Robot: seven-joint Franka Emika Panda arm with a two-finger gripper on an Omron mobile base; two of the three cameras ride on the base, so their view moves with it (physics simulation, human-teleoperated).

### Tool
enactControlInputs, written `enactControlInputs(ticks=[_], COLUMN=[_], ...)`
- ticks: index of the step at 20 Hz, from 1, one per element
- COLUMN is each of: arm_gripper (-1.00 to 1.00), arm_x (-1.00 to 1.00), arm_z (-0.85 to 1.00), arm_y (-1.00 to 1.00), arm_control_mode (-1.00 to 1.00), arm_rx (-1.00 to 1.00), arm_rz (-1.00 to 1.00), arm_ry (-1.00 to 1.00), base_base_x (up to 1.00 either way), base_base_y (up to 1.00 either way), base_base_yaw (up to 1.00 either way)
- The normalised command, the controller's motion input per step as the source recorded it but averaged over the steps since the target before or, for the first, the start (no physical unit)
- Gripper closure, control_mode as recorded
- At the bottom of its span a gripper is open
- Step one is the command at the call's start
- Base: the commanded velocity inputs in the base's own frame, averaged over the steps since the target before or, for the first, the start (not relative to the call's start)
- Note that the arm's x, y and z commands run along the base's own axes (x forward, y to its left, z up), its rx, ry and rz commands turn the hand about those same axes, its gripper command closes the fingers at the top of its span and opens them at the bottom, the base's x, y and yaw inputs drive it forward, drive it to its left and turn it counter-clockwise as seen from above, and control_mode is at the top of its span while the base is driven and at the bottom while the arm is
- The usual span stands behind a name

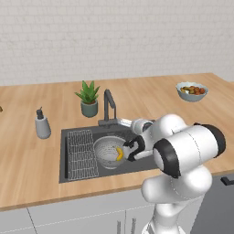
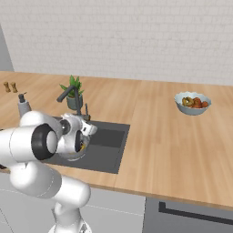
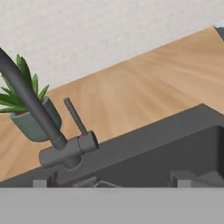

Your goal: Put the colander in the sink, put the banana in the colander, and turn on the sink faucet and pour water over the colander.

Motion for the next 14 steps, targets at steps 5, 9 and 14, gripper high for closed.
enactControlInputs(ticks=[5, 9, 14], arm_gripper=[-1.00, -1.00, -1.00], arm_x=[0.00, 0.00, 0.03], arm_z=[0.60, 0.47, 0.30], arm_y=[0.00, 0.00, 0.00], arm_control_mode=[-1.00, -1.00, -1.00], arm_rx=[0.00, 0.00, 0.00], arm_rz=[0.00, 0.00, 0.00], arm_ry=[-0.08, -0.05, -0.01], base_base_x=[0.00, 0.00, 0.00], base_base_y=[0.00, 0.00, 0.00], base_base_yaw=[0.00, 0.00, 0.00])
